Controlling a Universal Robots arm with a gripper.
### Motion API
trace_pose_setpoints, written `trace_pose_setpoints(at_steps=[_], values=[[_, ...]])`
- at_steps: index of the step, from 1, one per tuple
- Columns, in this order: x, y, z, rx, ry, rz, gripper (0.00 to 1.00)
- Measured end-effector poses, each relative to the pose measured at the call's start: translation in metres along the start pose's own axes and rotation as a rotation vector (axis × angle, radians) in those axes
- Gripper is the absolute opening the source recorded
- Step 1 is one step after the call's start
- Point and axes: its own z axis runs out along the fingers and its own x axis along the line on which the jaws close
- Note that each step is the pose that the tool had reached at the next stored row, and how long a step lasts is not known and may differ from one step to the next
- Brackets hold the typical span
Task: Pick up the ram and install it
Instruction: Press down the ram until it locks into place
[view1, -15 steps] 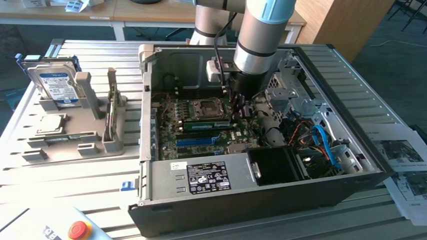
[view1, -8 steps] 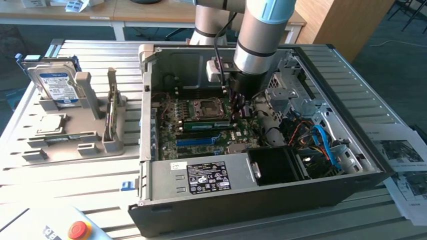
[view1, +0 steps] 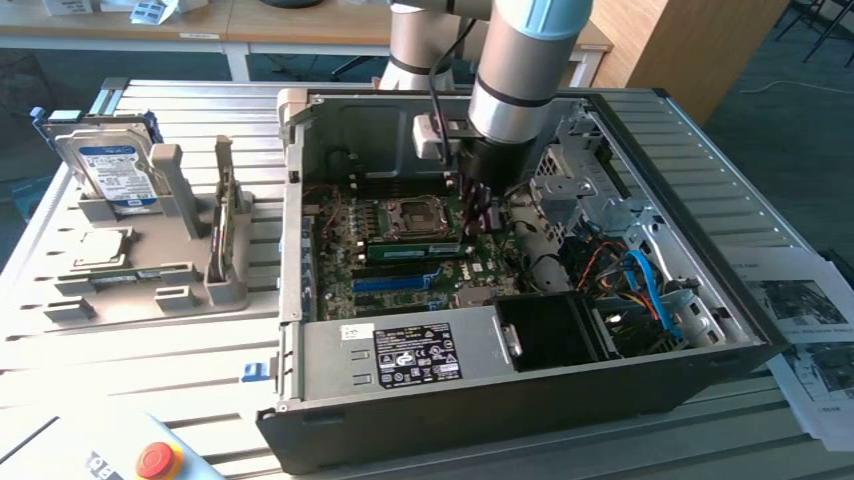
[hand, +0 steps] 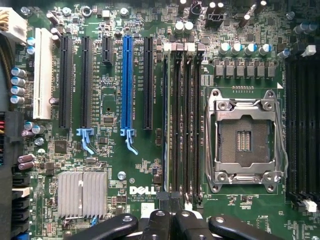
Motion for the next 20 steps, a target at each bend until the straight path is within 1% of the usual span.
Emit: trace_pose_setpoints(at_steps=[6, 9, 11, 20], values=[[0.0, 0.0, -0.001, 0.0001, -0.0001, 0.0, 0.1], [0.0, 0.0035, -0.0009, 0.0, 0.0003, 0.0, 0.1], [-0.001, 0.0091, -0.0005, 0.0002, 0.0, 0.0, 0.1], [-0.001, 0.0405, 0.0007, 0.001, 0.0, 0.001, 0.1]])
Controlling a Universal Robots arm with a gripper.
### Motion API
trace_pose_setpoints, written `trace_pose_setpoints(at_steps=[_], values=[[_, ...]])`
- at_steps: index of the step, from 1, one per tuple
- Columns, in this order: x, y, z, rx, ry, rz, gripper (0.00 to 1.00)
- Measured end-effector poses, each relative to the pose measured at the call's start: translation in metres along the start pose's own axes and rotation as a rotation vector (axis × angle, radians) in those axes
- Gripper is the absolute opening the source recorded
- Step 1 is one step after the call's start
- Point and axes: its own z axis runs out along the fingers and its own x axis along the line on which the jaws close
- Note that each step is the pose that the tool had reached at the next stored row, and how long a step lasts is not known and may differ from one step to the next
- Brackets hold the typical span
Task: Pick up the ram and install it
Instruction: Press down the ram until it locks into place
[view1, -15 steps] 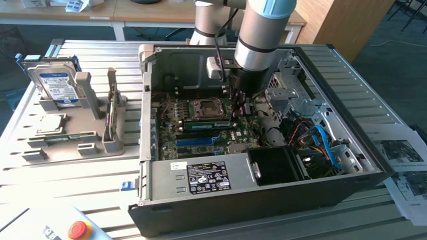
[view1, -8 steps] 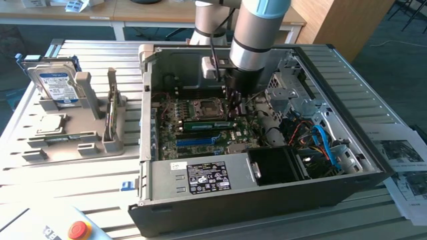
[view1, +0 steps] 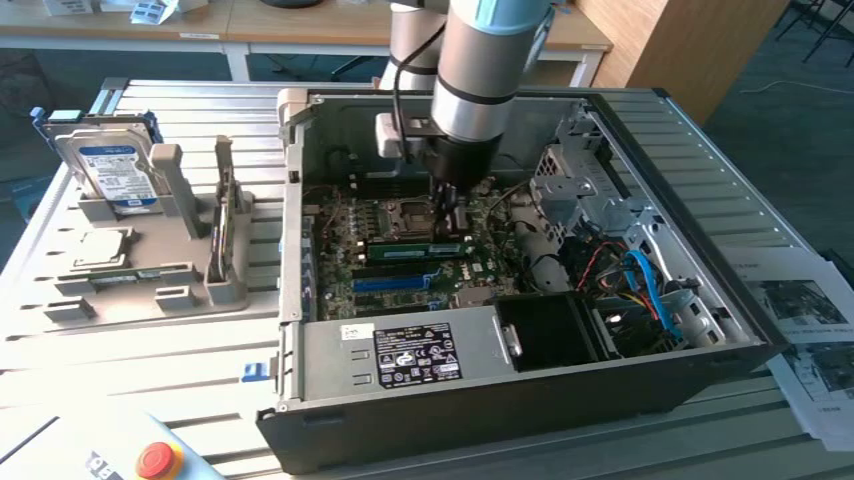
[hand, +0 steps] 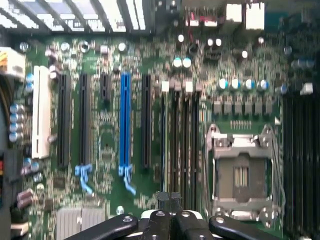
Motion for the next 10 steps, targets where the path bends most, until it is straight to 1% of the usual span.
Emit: trace_pose_setpoints(at_steps=[4, 10], values=[[0.0, 0.0137, 0.0005, 0.0, 0.0, 0.0, 0.1], [0.0, 0.0311, 0.001, 0.0, 0.0, 0.001, 0.1]])
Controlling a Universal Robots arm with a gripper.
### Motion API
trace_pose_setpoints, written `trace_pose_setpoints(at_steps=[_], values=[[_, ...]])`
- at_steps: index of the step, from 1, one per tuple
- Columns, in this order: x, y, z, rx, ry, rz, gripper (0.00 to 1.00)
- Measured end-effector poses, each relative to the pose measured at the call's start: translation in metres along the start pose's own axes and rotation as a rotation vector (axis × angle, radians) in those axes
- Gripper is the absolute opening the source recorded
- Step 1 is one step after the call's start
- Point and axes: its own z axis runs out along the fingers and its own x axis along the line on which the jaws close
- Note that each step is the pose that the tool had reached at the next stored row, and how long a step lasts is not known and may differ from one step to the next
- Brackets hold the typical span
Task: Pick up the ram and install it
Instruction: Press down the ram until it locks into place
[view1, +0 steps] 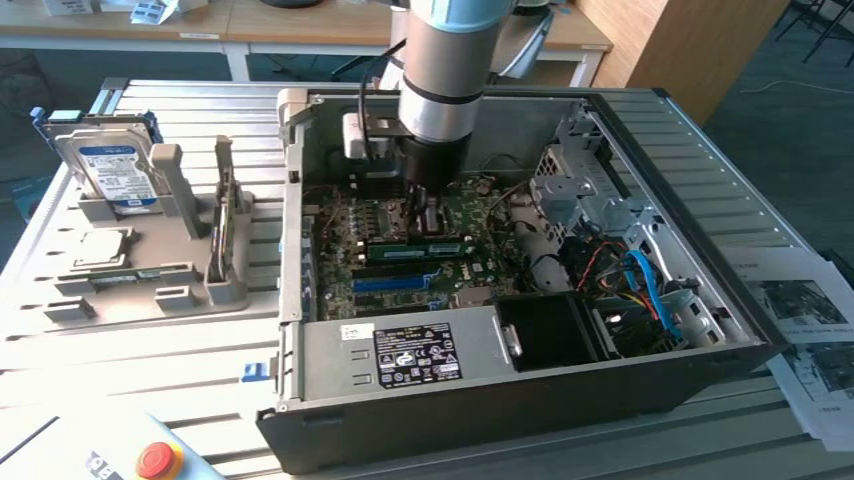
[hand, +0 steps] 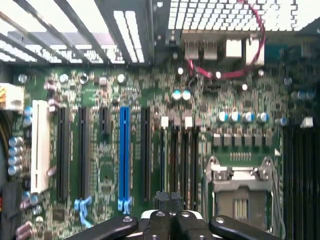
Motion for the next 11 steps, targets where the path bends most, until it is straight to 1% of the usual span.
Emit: trace_pose_setpoints(at_steps=[3, 5, 11], values=[[0.0001, 0.0073, 0.0002, 0.0, 0.0, 0.001, 0.1], [0.0001, 0.0102, 0.0003, 0.0001, 0.0, 0.001, 0.1], [0.0002, 0.0105, 0.0008, 0.0001, -0.0001, 0.001, 0.1]])
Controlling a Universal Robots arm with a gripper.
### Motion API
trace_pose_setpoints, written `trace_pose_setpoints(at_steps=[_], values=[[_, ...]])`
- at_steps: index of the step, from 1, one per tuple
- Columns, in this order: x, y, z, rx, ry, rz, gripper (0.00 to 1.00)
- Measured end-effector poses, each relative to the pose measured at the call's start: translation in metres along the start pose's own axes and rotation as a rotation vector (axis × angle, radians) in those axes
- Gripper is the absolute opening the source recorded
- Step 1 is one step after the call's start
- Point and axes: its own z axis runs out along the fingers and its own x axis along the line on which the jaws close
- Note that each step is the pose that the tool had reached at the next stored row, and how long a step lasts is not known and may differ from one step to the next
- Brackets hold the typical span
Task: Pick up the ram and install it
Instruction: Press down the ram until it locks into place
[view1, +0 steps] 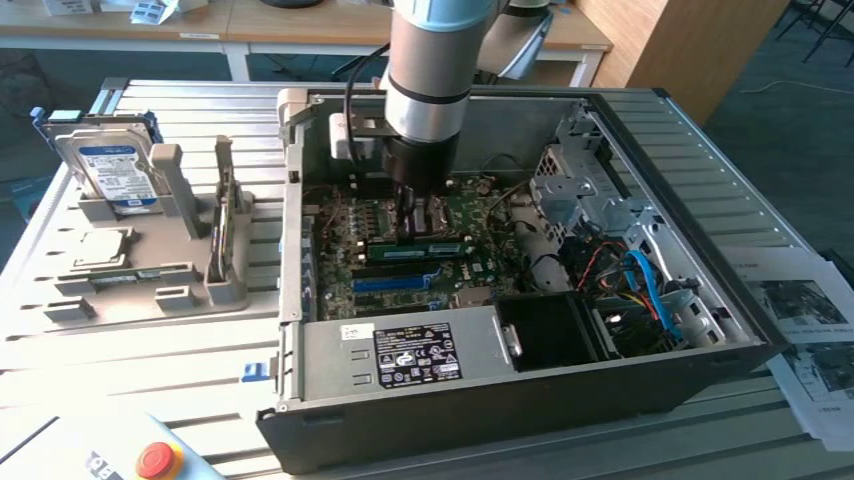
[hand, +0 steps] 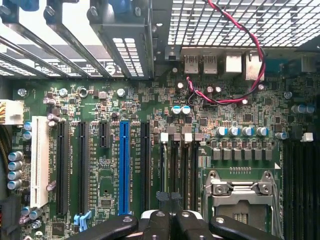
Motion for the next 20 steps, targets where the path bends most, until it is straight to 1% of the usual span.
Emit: trace_pose_setpoints(at_steps=[4, 20], values=[[0.0, 0.0002, 0.002, -0.0001, 0.0003, 0.0, 0.1], [-0.0001, 0.0002, 0.0035, 0.0, -0.0001, 0.0, 0.1]])
